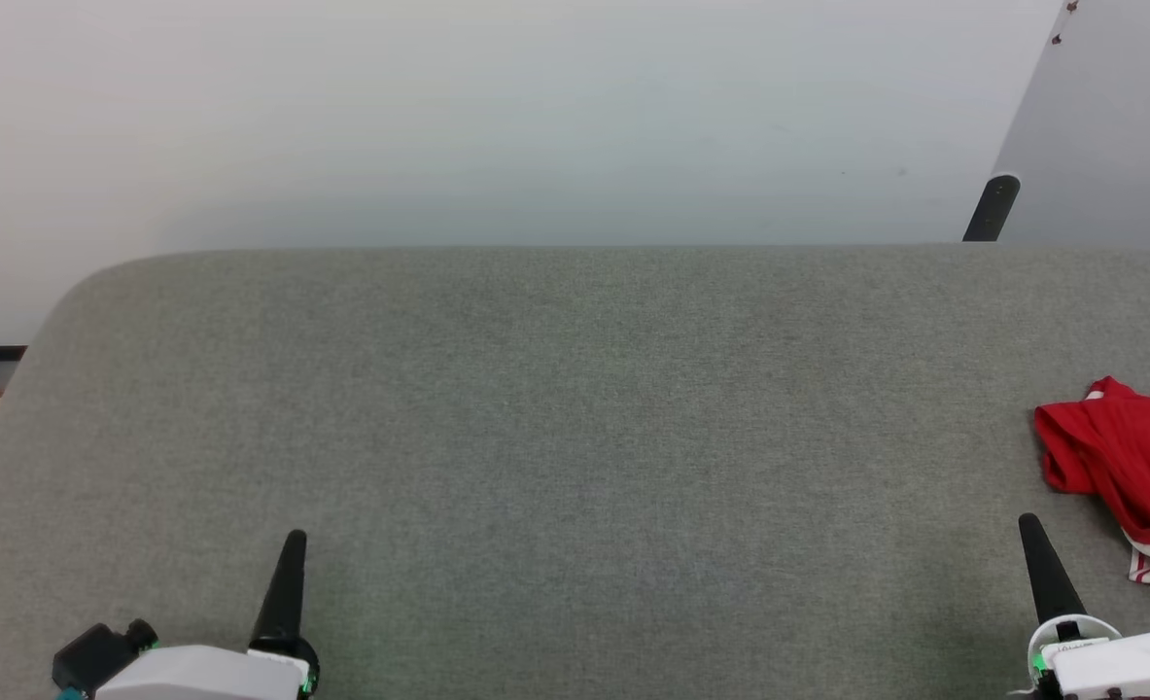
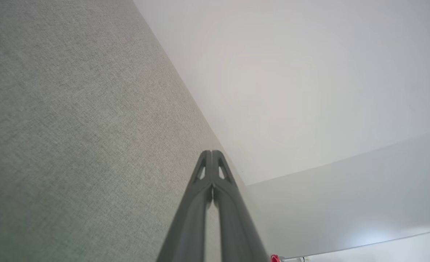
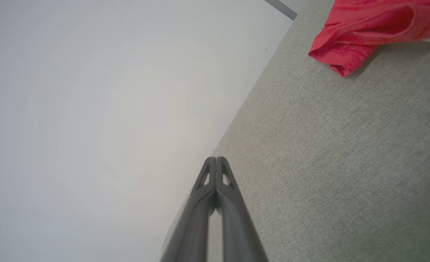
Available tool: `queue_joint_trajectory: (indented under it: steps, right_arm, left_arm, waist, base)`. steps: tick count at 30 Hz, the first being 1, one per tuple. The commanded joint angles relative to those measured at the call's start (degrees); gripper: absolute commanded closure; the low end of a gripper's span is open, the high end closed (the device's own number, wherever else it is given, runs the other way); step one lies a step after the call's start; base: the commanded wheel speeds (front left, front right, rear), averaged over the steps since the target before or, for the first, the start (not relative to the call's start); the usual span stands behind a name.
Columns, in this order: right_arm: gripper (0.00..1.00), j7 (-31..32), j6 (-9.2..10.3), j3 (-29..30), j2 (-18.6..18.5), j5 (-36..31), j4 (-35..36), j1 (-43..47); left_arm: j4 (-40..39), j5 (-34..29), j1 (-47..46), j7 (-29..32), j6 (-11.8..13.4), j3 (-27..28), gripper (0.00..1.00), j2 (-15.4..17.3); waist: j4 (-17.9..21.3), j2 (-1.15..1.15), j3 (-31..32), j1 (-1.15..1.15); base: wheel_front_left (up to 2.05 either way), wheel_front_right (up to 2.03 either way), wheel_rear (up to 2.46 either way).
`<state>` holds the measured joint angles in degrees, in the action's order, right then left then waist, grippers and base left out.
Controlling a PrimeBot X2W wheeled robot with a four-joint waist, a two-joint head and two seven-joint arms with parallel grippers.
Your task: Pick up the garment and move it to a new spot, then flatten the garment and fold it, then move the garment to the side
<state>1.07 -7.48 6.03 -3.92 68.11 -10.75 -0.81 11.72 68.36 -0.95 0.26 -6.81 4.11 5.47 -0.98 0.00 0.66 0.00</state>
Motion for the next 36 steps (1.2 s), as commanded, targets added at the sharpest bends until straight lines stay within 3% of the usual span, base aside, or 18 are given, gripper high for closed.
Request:
queue_joint_trajectory:
  steps: [1, 36]
  right_arm:
    - [1.0, 0.5, -0.03, 0.2, 0.0, 2.0, 0.1, -1.6]
    - [1.0, 4.0, -0.02, 0.5, 0.8, 17.0, -2.2, -4.5]
  left_arm:
    - [-0.2, 1.8, -1.1, 0.3, -0.4, 0.4, 1.0, -0.1]
    - [1.6, 16.9, -4.1, 4.5, -0.7, 1.8, 1.0, -1.8]
  waist:
    - [0.0, 0.0, 0.0, 0.0]
    - [0.6, 0.0, -0.5, 0.0]
  base:
    - [0.0, 0.0, 0.0]
    - [0.0, 0.0, 0.0]
